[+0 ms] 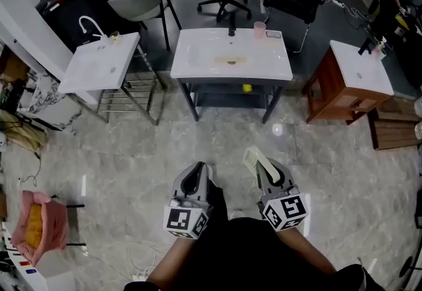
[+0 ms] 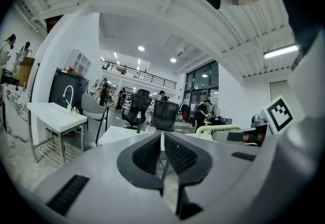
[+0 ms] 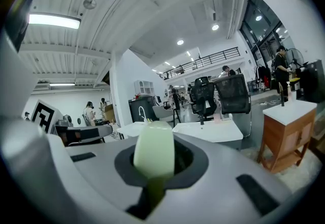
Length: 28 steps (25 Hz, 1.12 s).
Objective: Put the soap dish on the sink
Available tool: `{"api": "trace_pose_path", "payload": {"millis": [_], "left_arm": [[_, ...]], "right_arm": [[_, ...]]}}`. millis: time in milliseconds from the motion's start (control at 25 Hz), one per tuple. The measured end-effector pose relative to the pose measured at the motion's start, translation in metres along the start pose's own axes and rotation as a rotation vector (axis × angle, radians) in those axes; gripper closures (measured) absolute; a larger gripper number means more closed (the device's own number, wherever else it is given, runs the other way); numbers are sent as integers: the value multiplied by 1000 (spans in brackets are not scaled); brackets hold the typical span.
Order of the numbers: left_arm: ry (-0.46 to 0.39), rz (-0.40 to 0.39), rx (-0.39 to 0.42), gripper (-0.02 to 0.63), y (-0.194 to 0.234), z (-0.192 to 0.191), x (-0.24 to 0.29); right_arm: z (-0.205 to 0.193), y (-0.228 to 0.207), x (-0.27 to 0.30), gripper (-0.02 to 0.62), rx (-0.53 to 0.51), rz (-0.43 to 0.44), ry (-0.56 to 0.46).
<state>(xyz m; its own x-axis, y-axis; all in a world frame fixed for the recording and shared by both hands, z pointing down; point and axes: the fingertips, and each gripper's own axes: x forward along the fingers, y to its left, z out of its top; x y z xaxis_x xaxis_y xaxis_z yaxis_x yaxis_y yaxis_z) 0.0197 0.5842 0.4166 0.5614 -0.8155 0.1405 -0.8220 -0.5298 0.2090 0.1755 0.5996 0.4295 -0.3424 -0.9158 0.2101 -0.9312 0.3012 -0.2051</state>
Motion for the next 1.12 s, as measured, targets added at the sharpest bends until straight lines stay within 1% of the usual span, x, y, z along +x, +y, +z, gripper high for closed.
{"api": "trace_pose_path", "payload": {"millis": [200,360,440,640,720,920,1120], "left_arm": [[3,-18,-17,583,33,7,44],[15,-29,-33,583,68,14,84],[7,-34,-44,583,86,22,104],[7,-39,-55,583,131,46,142],[-2,-45,-54,583,152,57,159],[19,-39,-71,583,199,67,190],[-6,-63,-66,583,234,84,224]], "right_arm": [[10,-9,52,589,-17,-15,23],[20,-19,107,589,-22,-27,48],[27,-26,136,589,-17,-36,58],[67,-47,197,589,0,-109,16],[81,-52,223,589,-12,-115,9],[90,-44,276,589,3,-92,25],[102,-33,324,589,-3,-90,31]]}}
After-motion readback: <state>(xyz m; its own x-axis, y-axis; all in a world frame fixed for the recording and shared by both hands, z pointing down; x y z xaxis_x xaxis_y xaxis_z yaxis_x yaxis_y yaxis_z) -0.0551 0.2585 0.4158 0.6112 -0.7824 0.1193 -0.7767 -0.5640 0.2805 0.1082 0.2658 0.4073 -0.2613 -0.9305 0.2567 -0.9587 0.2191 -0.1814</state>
